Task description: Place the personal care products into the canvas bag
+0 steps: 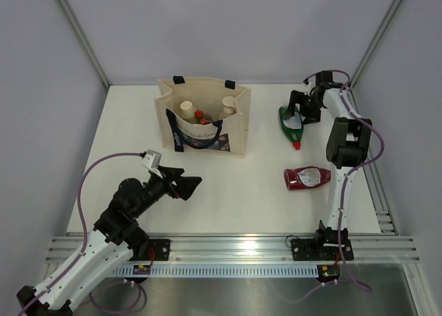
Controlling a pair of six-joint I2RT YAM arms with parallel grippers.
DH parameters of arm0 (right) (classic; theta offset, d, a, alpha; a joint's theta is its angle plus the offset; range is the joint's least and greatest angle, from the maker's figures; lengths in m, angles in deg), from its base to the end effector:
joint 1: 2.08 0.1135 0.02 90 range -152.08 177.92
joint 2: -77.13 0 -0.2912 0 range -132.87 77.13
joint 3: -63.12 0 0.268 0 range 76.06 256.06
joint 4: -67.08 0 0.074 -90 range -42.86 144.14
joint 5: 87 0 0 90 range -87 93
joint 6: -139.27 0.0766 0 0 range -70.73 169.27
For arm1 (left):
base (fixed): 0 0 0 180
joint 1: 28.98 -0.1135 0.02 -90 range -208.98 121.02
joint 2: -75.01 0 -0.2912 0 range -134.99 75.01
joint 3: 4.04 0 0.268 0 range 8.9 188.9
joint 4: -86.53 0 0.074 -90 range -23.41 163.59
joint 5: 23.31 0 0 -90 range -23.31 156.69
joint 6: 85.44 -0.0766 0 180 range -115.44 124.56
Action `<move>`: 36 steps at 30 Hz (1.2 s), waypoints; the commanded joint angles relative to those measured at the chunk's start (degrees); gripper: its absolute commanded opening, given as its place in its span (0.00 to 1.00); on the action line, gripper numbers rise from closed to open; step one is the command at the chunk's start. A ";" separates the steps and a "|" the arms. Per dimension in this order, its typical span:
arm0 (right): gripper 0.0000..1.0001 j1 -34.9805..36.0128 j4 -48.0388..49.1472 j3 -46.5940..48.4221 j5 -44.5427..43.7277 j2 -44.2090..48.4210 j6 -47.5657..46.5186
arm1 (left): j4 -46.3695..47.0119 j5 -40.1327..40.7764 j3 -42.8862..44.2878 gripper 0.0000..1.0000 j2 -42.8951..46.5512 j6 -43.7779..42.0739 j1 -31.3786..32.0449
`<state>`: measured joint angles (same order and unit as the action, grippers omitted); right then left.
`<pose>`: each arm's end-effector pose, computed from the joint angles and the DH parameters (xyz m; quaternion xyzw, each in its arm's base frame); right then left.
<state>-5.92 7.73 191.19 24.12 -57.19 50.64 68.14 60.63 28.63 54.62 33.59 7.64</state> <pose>0.5506 -0.0093 0.1602 0.0050 0.9616 0.1746 0.2116 0.1222 -0.1009 0.2560 0.0844 0.7388 -0.3949 0.5396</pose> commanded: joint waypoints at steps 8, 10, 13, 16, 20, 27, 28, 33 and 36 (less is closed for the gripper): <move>0.99 3.57 -9.31 8.70 -5.48 -4.36 -2.60 | 6.33 -3.16 -1.09 0.99 -0.45 2.34 -0.23; 0.99 4.27 -10.79 9.76 -7.05 -4.98 -2.77 | 5.98 -3.34 -1.01 0.99 -0.01 2.34 -0.23; 1.00 6.64 -13.43 12.04 -10.03 -6.12 -3.73 | 5.80 -3.43 -1.09 0.99 0.43 2.17 -0.23; 0.98 9.36 -14.06 12.49 -14.95 -6.48 -4.70 | 5.80 -3.60 -1.09 0.99 0.69 2.08 -0.23; 0.77 11.30 -12.74 9.69 -19.80 -4.90 -6.11 | 5.89 -4.13 -1.35 0.99 0.69 2.16 -0.23; 0.56 14.29 -5.63 -1.30 -29.99 1.16 -11.20 | 5.63 -4.48 -2.06 0.99 1.13 1.64 -0.23; 0.54 14.73 -3.09 -2.71 -32.00 2.04 -11.64 | 5.63 -4.48 -2.06 0.99 1.22 1.64 -0.23; 0.43 17.54 4.12 -11.50 -37.81 6.88 -14.45 | 5.54 -4.39 -2.50 0.99 2.27 2.08 -0.23; 0.39 19.04 8.59 -16.15 -46.40 8.37 -18.04 | 5.54 -4.31 -2.59 0.99 2.80 1.99 -0.23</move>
<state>11.74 12.08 179.60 -9.65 -50.00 38.33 70.54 57.46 26.11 56.46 35.28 7.64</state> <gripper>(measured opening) 0.755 0.984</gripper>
